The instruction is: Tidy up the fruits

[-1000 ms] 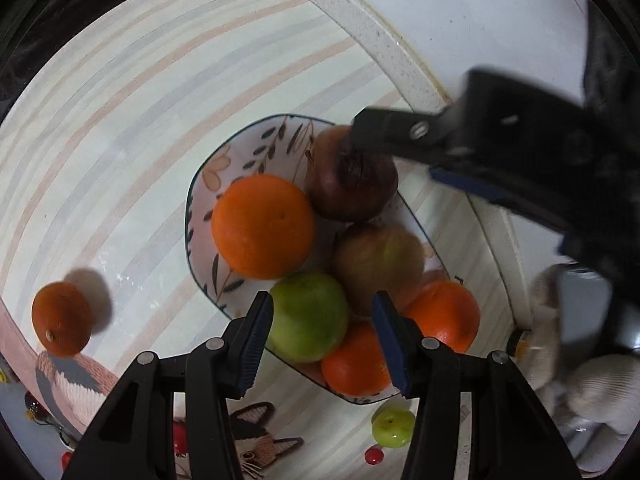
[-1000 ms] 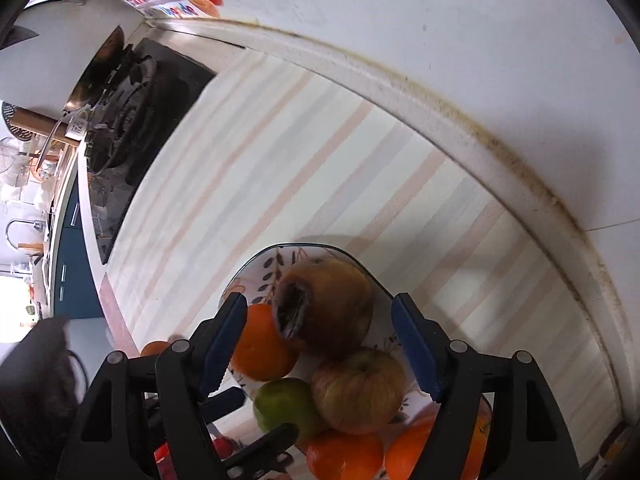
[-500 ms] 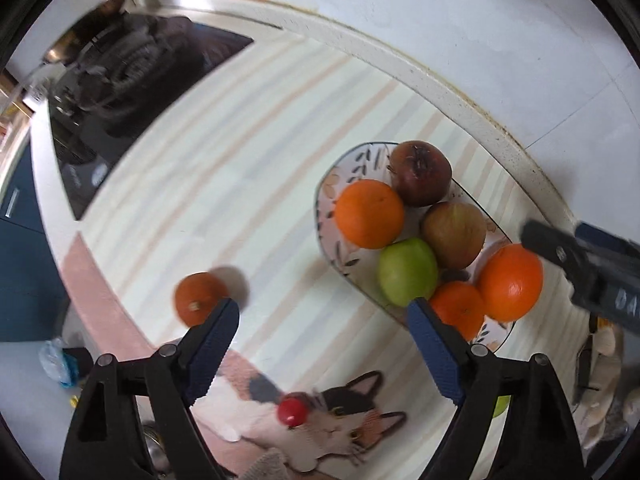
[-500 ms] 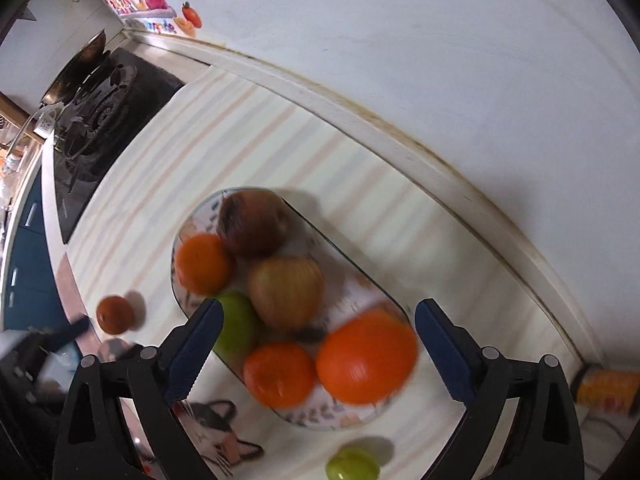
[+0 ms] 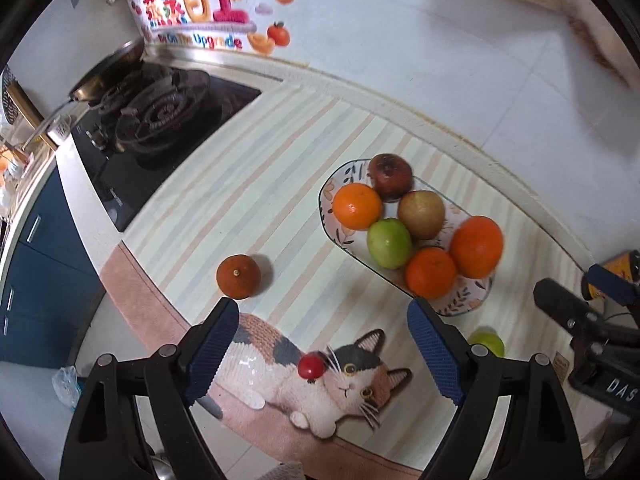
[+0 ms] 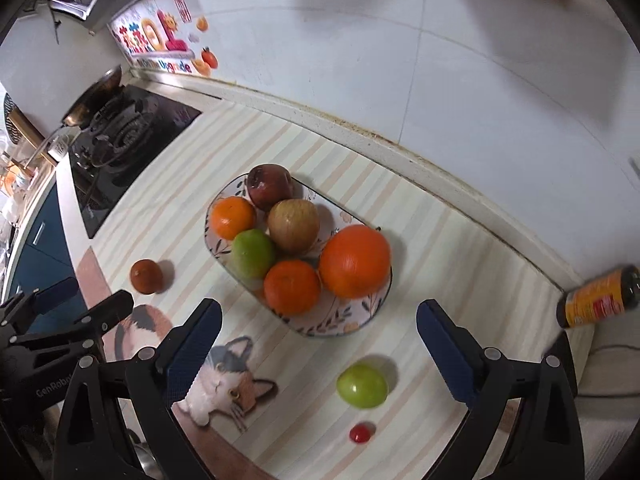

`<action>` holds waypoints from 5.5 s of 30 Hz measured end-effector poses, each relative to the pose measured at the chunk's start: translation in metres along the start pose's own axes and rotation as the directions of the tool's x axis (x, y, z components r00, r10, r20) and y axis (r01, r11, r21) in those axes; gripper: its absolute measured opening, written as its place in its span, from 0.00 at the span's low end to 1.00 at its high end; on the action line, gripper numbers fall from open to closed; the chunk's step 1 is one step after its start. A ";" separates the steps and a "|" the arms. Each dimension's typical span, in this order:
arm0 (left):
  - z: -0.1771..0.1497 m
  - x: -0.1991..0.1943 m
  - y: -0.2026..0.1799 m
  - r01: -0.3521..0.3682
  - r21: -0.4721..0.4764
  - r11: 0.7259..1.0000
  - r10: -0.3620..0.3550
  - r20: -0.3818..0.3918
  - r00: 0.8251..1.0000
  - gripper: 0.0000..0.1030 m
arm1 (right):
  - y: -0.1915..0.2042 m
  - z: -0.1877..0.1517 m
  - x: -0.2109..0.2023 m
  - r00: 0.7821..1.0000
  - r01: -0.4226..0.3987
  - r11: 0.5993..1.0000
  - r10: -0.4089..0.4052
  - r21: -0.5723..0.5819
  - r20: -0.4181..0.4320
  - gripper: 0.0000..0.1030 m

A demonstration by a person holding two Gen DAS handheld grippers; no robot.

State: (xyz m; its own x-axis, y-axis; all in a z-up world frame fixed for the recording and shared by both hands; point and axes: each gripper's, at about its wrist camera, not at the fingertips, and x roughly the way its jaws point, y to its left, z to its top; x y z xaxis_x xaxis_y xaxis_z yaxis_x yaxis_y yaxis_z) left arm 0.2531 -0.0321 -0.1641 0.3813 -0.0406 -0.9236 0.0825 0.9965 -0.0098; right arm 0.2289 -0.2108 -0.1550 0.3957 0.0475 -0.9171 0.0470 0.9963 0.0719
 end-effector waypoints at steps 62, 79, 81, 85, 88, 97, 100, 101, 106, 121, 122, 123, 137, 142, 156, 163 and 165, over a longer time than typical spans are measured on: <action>0.005 0.149 0.113 -0.106 -0.256 0.961 0.029 -0.286 0.958 1.00 | -0.051 -0.096 0.175 0.925 0.024 0.962 0.081 0.271 -0.370 0.63; -0.016 0.177 0.099 -0.010 -0.206 0.979 -0.061 -0.334 0.941 0.49 | 0.004 -0.095 0.178 0.907 -0.087 0.976 0.159 0.197 -0.390 0.63; -0.035 0.166 0.085 0.019 -0.160 0.987 -0.074 -0.347 0.935 0.49 | 0.007 -0.101 0.175 0.898 -0.120 0.973 0.191 0.196 -0.397 0.63; -0.068 0.160 0.068 0.020 -0.098 0.995 -0.056 -0.377 0.925 0.49 | 0.014 -0.109 0.176 0.886 -0.152 0.971 0.217 0.187 -0.410 0.63; -0.083 0.163 0.068 0.012 -0.108 0.994 -0.053 -0.391 0.919 0.49 | 0.014 -0.116 0.182 0.876 -0.171 0.959 0.254 0.228 -0.411 0.64; -0.091 0.158 0.068 0.002 -0.111 0.994 -0.044 -0.372 0.927 0.49 | 0.012 -0.119 0.172 0.879 -0.179 0.957 0.260 0.229 -0.399 0.65; -0.084 0.161 0.068 0.004 -0.118 0.993 -0.048 -0.373 0.927 0.49 | 0.015 -0.124 0.173 0.873 -0.181 0.960 0.257 0.213 -0.415 0.64; -0.085 0.162 0.069 0.003 -0.117 0.993 -0.047 -0.374 0.926 0.49 | 0.019 -0.126 0.173 0.876 -0.177 0.965 0.243 0.191 -0.416 0.64; -0.081 0.163 0.071 0.004 -0.110 0.994 -0.045 -0.372 0.927 0.49 | 0.029 -0.131 0.172 0.878 -0.180 0.968 0.238 0.174 -0.416 0.64; -0.004 0.104 0.042 0.118 -0.099 0.988 -0.139 -0.251 0.958 0.49 | -0.027 -0.079 0.119 0.944 -0.209 0.926 0.275 0.314 -0.182 0.64; 0.004 0.103 0.039 0.122 -0.092 0.988 -0.141 -0.247 0.959 0.49 | -0.035 -0.070 0.120 0.951 -0.197 0.924 0.261 0.329 -0.164 0.64; 0.014 0.104 0.037 0.124 -0.087 0.988 -0.142 -0.243 0.960 0.49 | -0.042 -0.065 0.121 0.954 -0.194 0.920 0.258 0.341 -0.153 0.64; 0.134 0.182 0.004 0.139 -0.086 0.987 -0.159 -0.319 0.934 0.49 | -0.059 -0.039 0.153 0.979 -0.127 0.916 0.178 0.379 -0.101 0.64; 0.152 0.216 0.003 0.143 -0.105 0.984 -0.171 -0.362 0.916 0.49 | -0.055 -0.045 0.158 0.978 -0.137 0.907 0.188 0.398 -0.094 0.64; 0.163 0.238 -0.007 0.155 -0.070 0.985 -0.170 -0.416 0.893 0.50 | -0.053 -0.044 0.161 0.974 -0.158 0.898 0.211 0.411 -0.086 0.65; 0.164 0.236 -0.014 0.164 -0.039 0.986 -0.164 -0.443 0.882 0.51 | -0.056 -0.043 0.161 0.971 -0.161 0.888 0.221 0.431 -0.092 0.67; 0.164 0.233 -0.013 0.167 -0.038 0.985 -0.167 -0.441 0.882 0.53 | -0.058 -0.043 0.161 0.969 -0.165 0.881 0.228 0.443 -0.091 0.67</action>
State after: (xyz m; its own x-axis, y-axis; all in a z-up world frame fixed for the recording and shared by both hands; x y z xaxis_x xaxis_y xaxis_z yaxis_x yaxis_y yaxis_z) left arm 0.4924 -0.0666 -0.3166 -0.0837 -0.1700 -0.9819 0.1105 0.9777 -0.1787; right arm 0.2510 -0.2581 -0.3238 0.3105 0.2796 -0.9085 0.3825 0.8382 0.3887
